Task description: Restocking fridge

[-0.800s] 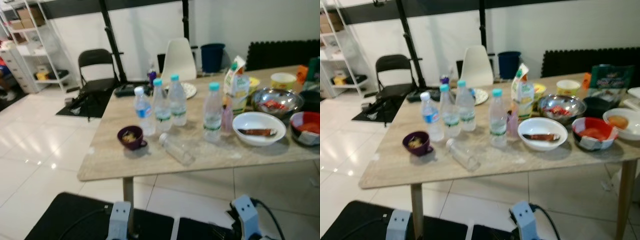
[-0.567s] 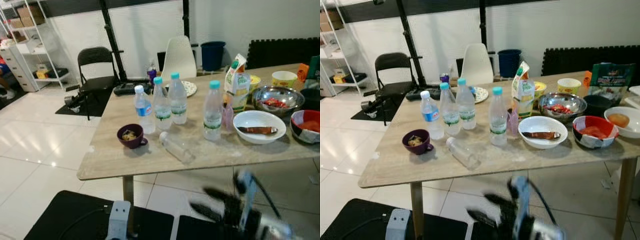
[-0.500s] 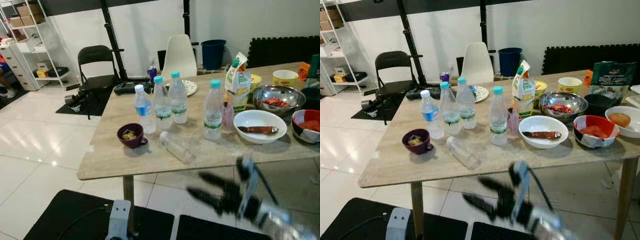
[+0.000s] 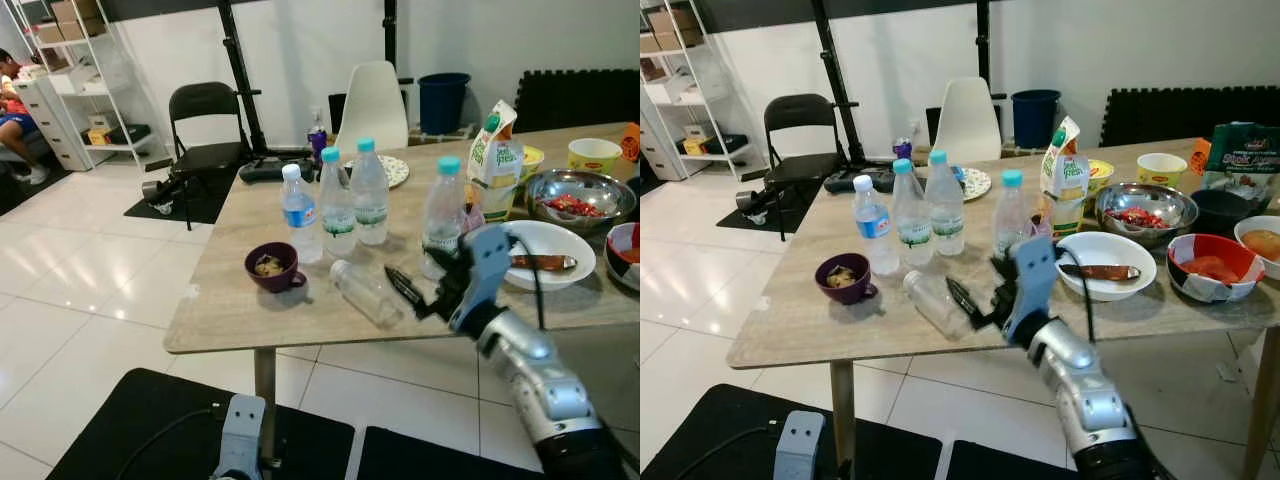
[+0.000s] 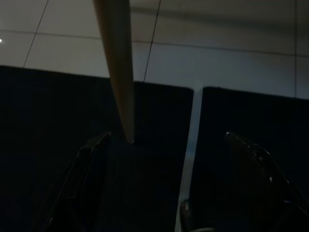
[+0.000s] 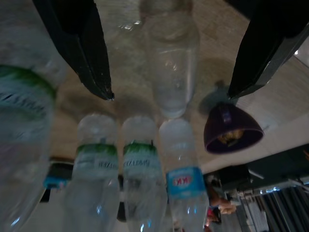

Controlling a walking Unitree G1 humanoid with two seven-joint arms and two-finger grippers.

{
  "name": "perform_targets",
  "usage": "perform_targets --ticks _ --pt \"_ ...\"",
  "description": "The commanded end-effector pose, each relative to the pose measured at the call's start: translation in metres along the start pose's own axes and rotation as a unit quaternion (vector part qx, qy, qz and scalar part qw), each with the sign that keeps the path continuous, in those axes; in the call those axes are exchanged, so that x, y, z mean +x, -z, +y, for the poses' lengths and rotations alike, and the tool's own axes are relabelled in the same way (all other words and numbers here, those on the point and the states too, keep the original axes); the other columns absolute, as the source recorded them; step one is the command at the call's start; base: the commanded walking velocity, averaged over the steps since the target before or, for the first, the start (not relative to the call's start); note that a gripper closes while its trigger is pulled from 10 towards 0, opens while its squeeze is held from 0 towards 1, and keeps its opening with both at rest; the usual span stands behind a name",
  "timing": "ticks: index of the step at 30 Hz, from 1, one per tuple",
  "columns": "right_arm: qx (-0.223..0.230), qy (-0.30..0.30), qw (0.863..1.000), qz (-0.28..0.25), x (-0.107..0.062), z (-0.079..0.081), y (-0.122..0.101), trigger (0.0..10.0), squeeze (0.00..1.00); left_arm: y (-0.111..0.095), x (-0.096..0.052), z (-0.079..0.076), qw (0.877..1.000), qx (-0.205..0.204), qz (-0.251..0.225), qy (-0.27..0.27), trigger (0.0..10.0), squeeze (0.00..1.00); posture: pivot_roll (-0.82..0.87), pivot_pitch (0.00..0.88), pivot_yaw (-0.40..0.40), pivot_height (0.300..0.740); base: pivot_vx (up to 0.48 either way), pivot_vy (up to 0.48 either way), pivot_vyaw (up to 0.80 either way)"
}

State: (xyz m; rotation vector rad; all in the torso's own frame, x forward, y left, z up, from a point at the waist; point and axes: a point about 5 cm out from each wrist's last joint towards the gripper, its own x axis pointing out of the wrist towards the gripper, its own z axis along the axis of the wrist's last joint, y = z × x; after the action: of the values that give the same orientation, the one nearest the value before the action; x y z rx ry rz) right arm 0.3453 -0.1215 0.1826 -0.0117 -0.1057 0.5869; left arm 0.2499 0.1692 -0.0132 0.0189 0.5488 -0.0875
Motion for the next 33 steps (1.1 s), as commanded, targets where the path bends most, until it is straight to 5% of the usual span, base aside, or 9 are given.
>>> perform_targets --ticks 1,8,20,23,33 --pt "-0.013 -0.009 1.000 0.001 0.007 0.006 -0.002 10.0 0.00 0.002 -0.001 0.001 1.000 -0.007 0.003 -0.005 10.0 0.00 -0.03 0.119 0.093 0.740 0.000 0.000 0.00" --pt "-0.047 -0.019 0.998 0.035 0.028 0.014 0.015 10.0 0.00 -0.005 -0.002 0.001 1.000 -0.016 -0.017 0.012 10.0 0.00 -0.02 0.162 0.076 0.740 0.000 0.000 0.00" --pt "-0.077 -0.092 0.992 0.039 0.057 0.041 -0.001 10.0 0.00 -0.003 -0.010 0.006 1.000 -0.016 -0.016 0.019 10.0 0.00 -0.01 0.207 0.076 0.740 0.000 0.000 0.00" --pt "-0.130 -0.101 0.984 0.068 0.073 0.044 -0.004 10.0 0.00 0.000 -0.012 0.005 1.000 -0.021 -0.013 0.016 10.0 0.00 0.00 0.205 0.062 0.740 0.000 0.000 0.00" --pt "-0.166 -0.100 0.972 0.135 0.074 0.047 0.017 10.0 0.00 0.002 -0.015 0.006 1.000 -0.024 -0.006 0.016 10.0 0.00 0.01 0.203 0.057 0.740 0.000 0.000 0.00"
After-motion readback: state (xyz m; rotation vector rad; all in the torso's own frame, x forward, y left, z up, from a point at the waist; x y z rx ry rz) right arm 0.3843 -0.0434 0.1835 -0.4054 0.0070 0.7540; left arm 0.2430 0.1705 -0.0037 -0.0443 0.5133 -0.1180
